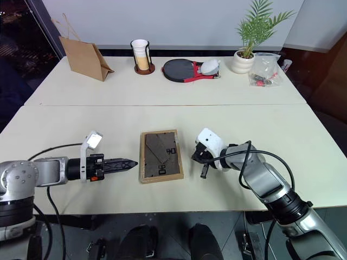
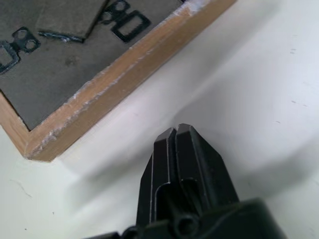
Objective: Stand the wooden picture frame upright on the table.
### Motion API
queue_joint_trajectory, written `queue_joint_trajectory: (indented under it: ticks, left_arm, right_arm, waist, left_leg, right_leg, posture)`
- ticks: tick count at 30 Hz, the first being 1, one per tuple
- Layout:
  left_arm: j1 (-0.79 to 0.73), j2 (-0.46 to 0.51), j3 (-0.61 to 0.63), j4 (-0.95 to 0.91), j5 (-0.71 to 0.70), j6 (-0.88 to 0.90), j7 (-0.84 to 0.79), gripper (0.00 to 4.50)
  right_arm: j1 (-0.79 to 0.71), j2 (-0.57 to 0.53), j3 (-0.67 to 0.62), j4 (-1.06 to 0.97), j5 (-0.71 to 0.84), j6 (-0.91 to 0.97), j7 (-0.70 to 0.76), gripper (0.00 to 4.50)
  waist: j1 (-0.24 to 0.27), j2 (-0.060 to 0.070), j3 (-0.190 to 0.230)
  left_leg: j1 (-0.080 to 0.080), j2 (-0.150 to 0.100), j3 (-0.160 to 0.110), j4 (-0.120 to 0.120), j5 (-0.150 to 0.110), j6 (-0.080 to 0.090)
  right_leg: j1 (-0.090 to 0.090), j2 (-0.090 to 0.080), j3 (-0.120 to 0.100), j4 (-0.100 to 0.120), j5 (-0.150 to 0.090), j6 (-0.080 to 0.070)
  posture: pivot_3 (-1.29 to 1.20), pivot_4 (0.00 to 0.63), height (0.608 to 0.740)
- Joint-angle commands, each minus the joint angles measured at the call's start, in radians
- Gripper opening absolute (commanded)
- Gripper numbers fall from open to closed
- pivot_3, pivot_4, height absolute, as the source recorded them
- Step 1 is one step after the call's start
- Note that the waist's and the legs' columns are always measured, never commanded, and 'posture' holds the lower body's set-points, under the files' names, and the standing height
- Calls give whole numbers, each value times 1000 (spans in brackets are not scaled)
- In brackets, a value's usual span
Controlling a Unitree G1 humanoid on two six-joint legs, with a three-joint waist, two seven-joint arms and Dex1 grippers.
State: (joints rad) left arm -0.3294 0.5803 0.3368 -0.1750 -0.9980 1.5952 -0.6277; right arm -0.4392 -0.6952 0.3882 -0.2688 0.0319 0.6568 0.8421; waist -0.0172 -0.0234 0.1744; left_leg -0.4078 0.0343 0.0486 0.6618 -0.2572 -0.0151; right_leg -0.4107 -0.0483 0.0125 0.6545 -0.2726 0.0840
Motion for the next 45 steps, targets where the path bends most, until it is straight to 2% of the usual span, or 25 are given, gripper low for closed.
queue_joint_trajectory:
  ticks: [1, 8, 17, 18, 19, 21, 25, 28, 33, 38, 41, 45]
  left_arm:
    - [-11, -21, 9, 12, -38, 19, 92, 4449]
    - [-5, -113, 16, 40, 16, 18, 202, 4449]
    - [-25, -225, 22, 106, 25, -16, 211, 4449]
    - [-28, -232, 30, 110, 19, -14, 208, 3946]
    - [-32, -236, 38, 114, 5, -8, 197, 3697]
    - [-39, -254, 67, 122, -28, 8, 185, 2742]
    - [-53, -281, 113, 133, -87, 19, 189, 1032]
    - [-78, -302, 177, 157, -140, 19, 208, 1027]
    - [-134, -322, 280, 174, -208, 13, 266, 1027]
    - [-138, -341, 295, 150, -258, 7, 321, 1027]
    - [-134, -355, 286, 136, -288, 2, 349, 1027]
    - [-129, -362, 271, 127, -332, -11, 382, 1027]
  right_arm:
    - [-27, 30, 19, -6, -14, -17, 5, 0]
    - [-60, 92, 70, -9, -21, -11, 35, 0]
    - [-72, 119, 62, -36, -3, 3, 76, 0]
    - [-71, 114, 60, -37, -6, 2, 76, 0]
    - [-69, 111, 56, -40, -4, 2, 79, 0]
    - [-70, 107, 44, -55, 1, 11, 79, 0]
    - [-79, 105, 19, -84, 13, 39, 72, 0]
    - [-84, 86, -19, -118, 22, 66, 72, 0]
    - [-117, -56, -176, -111, 41, 73, 100, 0]
    - [-222, -48, -314, -71, 177, 150, 120, 0]
    - [-335, 51, -339, -38, 301, 253, 121, 854]
    - [-406, 162, -318, -4, 396, 331, 109, 2814]
  waist:
    - [1, 0, 0]
    - [6, 0, -1]
    - [11, 1, -4]
    - [11, 1, -4]
    - [9, 1, -4]
    - [7, 1, -4]
    - [5, 1, -4]
    - [4, 1, -4]
    - [7, 0, -3]
    - [2, 0, -3]
    - [-2, 0, -3]
    - [3, 0, -3]
  left_leg:
    - [0, 0, 0, 0, 0, 0]
    - [1, 0, 0, 0, 0, 0]
    - [7, -4, -1, 2, 0, 0]
    - [8, -4, -1, 2, 0, 0]
    - [8, -4, -1, 2, 0, 0]
    - [8, -3, -1, 1, 0, 1]
    - [0, -3, -1, 1, -1, 1]
    - [0, -2, -1, 0, -1, 1]
    - [-1, -3, -2, 1, -1, 1]
    - [-1, -3, -1, 1, -1, 2]
    - [-1, -2, -1, -1, -1, 2]
    - [-1, -2, -2, -1, -1, 2]
  right_leg:
    - [0, 0, 0, 0, 0, 0]
    - [2, -3, 0, 0, 0, 0]
    - [10, -8, -2, 0, -1, -3]
    - [11, -8, -2, -1, -2, -3]
    - [11, -8, -2, -1, -2, -3]
    - [11, -9, -2, -1, -2, -3]
    - [2, -10, -3, -1, 0, 0]
    - [1, -10, -3, -1, 0, 0]
    - [2, -10, -4, -2, 0, 0]
    - [2, -12, -3, -3, 0, 0]
    - [2, -10, -3, -3, 0, 0]
    - [1, -10, -4, -3, 0, 0]
  posture:
    - [0, 150, 740]
    - [0, 150, 740]
    - [0, 150, 740]
    - [0, 150, 740]
    - [0, 150, 740]
    - [0, 150, 740]
    - [0, 150, 740]
    - [0, 150, 740]
    - [0, 150, 740]
    - [0, 150, 740]
    - [0, 150, 740]
    - [0, 150, 740]
